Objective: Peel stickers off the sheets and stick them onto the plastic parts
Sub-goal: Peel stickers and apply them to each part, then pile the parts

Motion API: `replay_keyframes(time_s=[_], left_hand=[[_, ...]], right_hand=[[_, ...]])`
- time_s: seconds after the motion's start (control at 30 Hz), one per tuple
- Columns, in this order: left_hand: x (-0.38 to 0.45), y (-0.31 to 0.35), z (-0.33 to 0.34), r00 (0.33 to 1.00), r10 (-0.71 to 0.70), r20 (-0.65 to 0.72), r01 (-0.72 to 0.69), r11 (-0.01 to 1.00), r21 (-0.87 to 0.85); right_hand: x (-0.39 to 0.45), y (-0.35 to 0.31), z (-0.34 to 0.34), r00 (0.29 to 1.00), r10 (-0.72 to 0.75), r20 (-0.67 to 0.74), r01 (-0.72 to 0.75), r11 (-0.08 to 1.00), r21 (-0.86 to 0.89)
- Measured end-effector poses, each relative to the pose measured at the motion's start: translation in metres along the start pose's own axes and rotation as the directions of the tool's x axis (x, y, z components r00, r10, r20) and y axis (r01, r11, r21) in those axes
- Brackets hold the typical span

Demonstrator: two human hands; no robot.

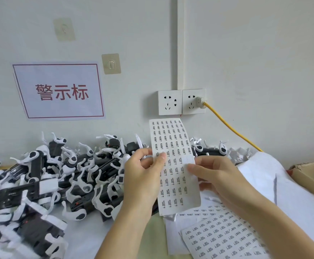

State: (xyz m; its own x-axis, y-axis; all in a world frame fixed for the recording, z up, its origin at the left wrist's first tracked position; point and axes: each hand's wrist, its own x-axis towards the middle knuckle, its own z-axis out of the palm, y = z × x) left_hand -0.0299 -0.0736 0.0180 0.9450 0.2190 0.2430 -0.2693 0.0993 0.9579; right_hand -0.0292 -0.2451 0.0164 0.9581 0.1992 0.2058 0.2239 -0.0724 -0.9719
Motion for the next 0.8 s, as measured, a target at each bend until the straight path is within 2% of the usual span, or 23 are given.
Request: replay_keyframes(time_s=[0.17,0.3,0.53,0.63,0.7,0.8], left_hand=[[0.003,-0.003,0.001,0.998,0.011,-0.06,-0.016,0.997,-0.08],[0.007,-0.004,-0.003,0.989,0.008,-0.15,-0.032,0.987,-0.159],[0.012,-0.007,-0.008,0.973,-0.018,-0.232,-0.02,0.987,-0.162],[0.012,-0.007,-0.008,0.972,-0.038,-0.232,-0.001,0.986,-0.165],[0.011,-0.006,-0.007,0.968,-0.036,-0.25,0.006,0.993,-0.119],[0.007,-0.007,-0.005,0.943,0.065,-0.326,-0.03,0.993,0.113]], right_hand=[[-0.004,-0.003,0.001,0.988,0.011,0.153,-0.015,1.0,0.027],[-0.004,-0.001,-0.001,0.979,0.059,0.195,-0.039,0.994,-0.102],[-0.004,-0.003,-0.001,0.974,0.048,0.222,-0.034,0.997,-0.063],[-0.005,-0.004,0.0,0.984,0.033,0.172,-0.025,0.999,-0.049],[-0.005,-0.004,0.001,0.994,0.014,0.105,-0.009,0.999,-0.051],[-0.006,-0.006,0.002,1.0,-0.001,0.025,0.003,0.998,-0.067]])
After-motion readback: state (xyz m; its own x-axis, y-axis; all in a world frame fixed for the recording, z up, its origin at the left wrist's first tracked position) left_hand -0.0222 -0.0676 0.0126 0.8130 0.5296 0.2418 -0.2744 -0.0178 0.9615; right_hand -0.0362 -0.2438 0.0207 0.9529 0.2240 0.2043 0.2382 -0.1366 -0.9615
